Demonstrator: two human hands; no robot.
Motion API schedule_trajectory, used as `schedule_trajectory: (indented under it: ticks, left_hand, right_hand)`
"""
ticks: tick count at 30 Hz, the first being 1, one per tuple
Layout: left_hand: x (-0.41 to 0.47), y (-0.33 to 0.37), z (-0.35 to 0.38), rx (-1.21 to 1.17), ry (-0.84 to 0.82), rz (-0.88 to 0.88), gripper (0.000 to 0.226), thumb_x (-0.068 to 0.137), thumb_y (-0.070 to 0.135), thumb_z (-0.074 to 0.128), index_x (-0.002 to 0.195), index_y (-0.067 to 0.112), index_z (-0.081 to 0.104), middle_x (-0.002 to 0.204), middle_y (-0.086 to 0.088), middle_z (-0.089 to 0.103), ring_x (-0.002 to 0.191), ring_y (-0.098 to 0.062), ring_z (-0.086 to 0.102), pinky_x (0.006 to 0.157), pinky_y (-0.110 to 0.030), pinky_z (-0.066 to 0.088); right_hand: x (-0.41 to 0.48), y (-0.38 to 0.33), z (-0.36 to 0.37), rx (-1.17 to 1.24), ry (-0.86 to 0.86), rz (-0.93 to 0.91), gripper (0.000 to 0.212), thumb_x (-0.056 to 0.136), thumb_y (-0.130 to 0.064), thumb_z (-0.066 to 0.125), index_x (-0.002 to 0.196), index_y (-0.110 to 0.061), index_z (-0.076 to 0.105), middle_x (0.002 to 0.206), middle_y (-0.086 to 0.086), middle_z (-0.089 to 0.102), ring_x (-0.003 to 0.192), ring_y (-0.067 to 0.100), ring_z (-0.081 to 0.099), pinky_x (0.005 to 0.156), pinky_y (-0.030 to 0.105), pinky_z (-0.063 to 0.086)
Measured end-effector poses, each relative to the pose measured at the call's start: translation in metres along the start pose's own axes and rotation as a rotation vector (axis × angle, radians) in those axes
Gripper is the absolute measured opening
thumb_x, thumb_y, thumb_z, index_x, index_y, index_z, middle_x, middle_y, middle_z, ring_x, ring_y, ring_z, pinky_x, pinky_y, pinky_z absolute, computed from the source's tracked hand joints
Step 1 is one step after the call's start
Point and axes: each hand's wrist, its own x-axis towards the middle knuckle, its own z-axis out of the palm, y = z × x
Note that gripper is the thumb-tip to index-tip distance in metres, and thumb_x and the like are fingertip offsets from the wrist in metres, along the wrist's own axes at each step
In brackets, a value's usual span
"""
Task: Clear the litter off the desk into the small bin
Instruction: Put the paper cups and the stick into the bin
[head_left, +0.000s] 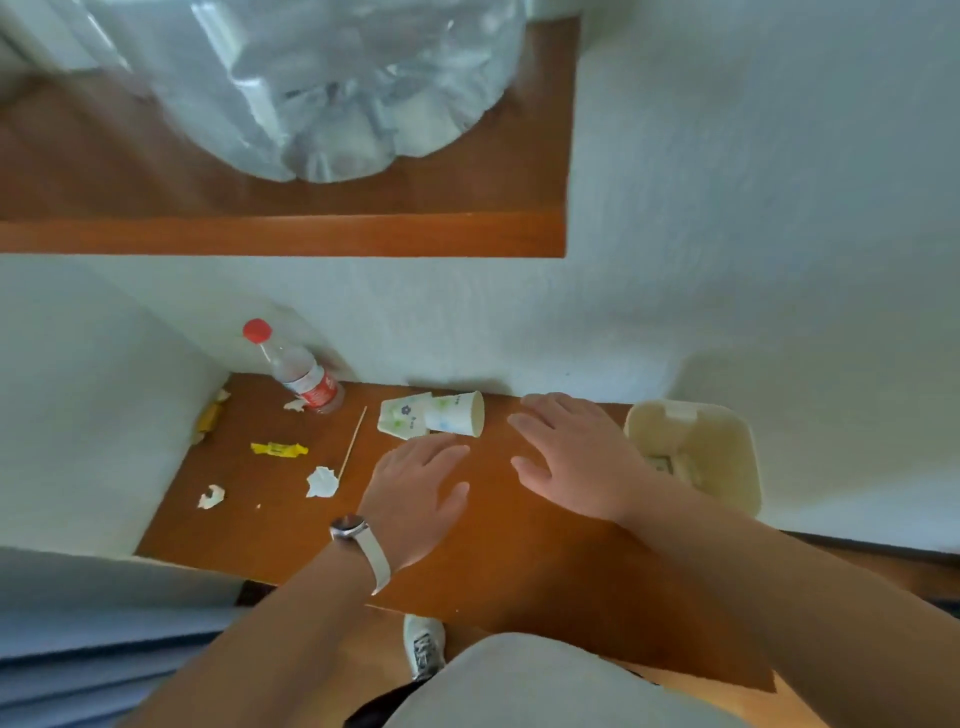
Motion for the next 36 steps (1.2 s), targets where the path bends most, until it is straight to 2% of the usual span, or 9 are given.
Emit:
schedule_trajectory:
  ticks: [3, 9, 17, 20, 22, 26, 28, 32, 36]
  left_hand:
    - [-0.012, -0.043, -0.002, 0.018, -0.005, -0.088, 0.042, 0.092, 0.043, 0.052, 0.133, 0.032, 0.051, 0.14, 0.009, 0.05, 0.132, -0.015, 0.042, 0.107, -0.041, 0.035]
    - [-0.027, -0.136, -0.007, -0.011, -0.052, -0.208, 0.044, 0.094, 0.043, 0.049, 0.136, 0.032, 0.047, 0.145, 0.008, 0.044, 0.136, -0.015, 0.036, 0.109, -0.041, 0.032]
    - [-0.021, -0.238, 0.006, -0.056, -0.101, -0.221, 0.042, 0.094, 0.036, 0.053, 0.134, 0.026, 0.051, 0.137, 0.004, 0.051, 0.127, -0.015, 0.044, 0.1, -0.034, 0.04]
    - [-0.013, -0.266, 0.022, -0.126, -0.14, -0.206, 0.042, 0.094, 0.033, 0.055, 0.134, 0.024, 0.051, 0.135, 0.004, 0.053, 0.124, -0.015, 0.048, 0.097, -0.03, 0.044]
    - [-0.011, -0.278, 0.033, -0.168, -0.161, -0.192, 0.042, 0.093, 0.032, 0.058, 0.134, 0.023, 0.052, 0.134, 0.003, 0.055, 0.123, -0.017, 0.05, 0.096, -0.03, 0.047]
    - [-0.007, -0.284, 0.052, -0.218, -0.193, -0.108, 0.044, 0.09, 0.031, 0.062, 0.133, 0.022, 0.053, 0.133, 0.002, 0.055, 0.121, -0.017, 0.051, 0.093, -0.031, 0.048]
    - [-0.005, -0.284, 0.058, -0.212, -0.208, -0.075, 0.044, 0.091, 0.033, 0.06, 0.133, 0.023, 0.053, 0.132, 0.002, 0.054, 0.12, -0.018, 0.05, 0.092, -0.033, 0.049]
    - [-0.004, -0.286, 0.066, -0.133, -0.204, -0.044, 0.04, 0.088, 0.033, 0.063, 0.127, 0.025, 0.057, 0.122, 0.002, 0.057, 0.111, -0.019, 0.051, 0.082, -0.031, 0.047]
    - [-0.003, -0.291, 0.072, -0.121, -0.172, -0.023, 0.032, 0.085, 0.03, 0.067, 0.117, 0.027, 0.064, 0.109, 0.002, 0.06, 0.1, -0.019, 0.054, 0.075, -0.031, 0.047]
  right_hand:
    - [0.029, -0.021, 0.013, -0.049, -0.045, -0.049, 0.045, 0.093, -0.047, 0.046, 0.128, -0.019, 0.052, 0.134, 0.002, 0.052, 0.122, 0.022, 0.05, 0.1, 0.04, 0.042]
    - [0.087, -0.065, 0.047, -0.101, -0.161, -0.038, 0.047, 0.093, -0.05, 0.044, 0.131, -0.022, 0.049, 0.143, 0.003, 0.046, 0.128, 0.023, 0.046, 0.102, 0.041, 0.042]
    - [0.155, -0.101, 0.096, -0.093, -0.291, 0.097, 0.045, 0.094, -0.039, 0.046, 0.134, -0.018, 0.047, 0.14, 0.004, 0.049, 0.127, 0.024, 0.045, 0.102, 0.039, 0.042]
    - [0.182, -0.106, 0.109, -0.086, -0.318, 0.164, 0.046, 0.09, -0.04, 0.051, 0.131, -0.019, 0.049, 0.133, 0.002, 0.051, 0.121, 0.023, 0.049, 0.097, 0.041, 0.046]
    - [0.2, -0.107, 0.115, -0.071, -0.329, 0.208, 0.044, 0.087, -0.04, 0.054, 0.126, -0.02, 0.049, 0.128, 0.001, 0.052, 0.117, 0.023, 0.05, 0.094, 0.041, 0.047]
    - [0.227, -0.108, 0.128, -0.07, -0.353, 0.272, 0.053, 0.087, -0.036, 0.055, 0.135, -0.018, 0.045, 0.143, 0.003, 0.044, 0.126, 0.026, 0.045, 0.099, 0.044, 0.044]
    - [0.234, -0.107, 0.135, -0.094, -0.371, 0.314, 0.054, 0.086, -0.037, 0.055, 0.136, -0.018, 0.044, 0.143, 0.004, 0.044, 0.125, 0.028, 0.047, 0.1, 0.046, 0.043]
    - [0.234, -0.11, 0.15, -0.046, -0.424, 0.411, 0.063, 0.081, -0.038, 0.056, 0.14, -0.022, 0.039, 0.143, 0.002, 0.043, 0.128, 0.027, 0.043, 0.105, 0.045, 0.036]
    - [0.232, -0.117, 0.157, -0.048, -0.414, 0.427, 0.07, 0.079, -0.037, 0.058, 0.143, -0.024, 0.035, 0.143, 0.002, 0.045, 0.131, 0.026, 0.041, 0.108, 0.045, 0.033]
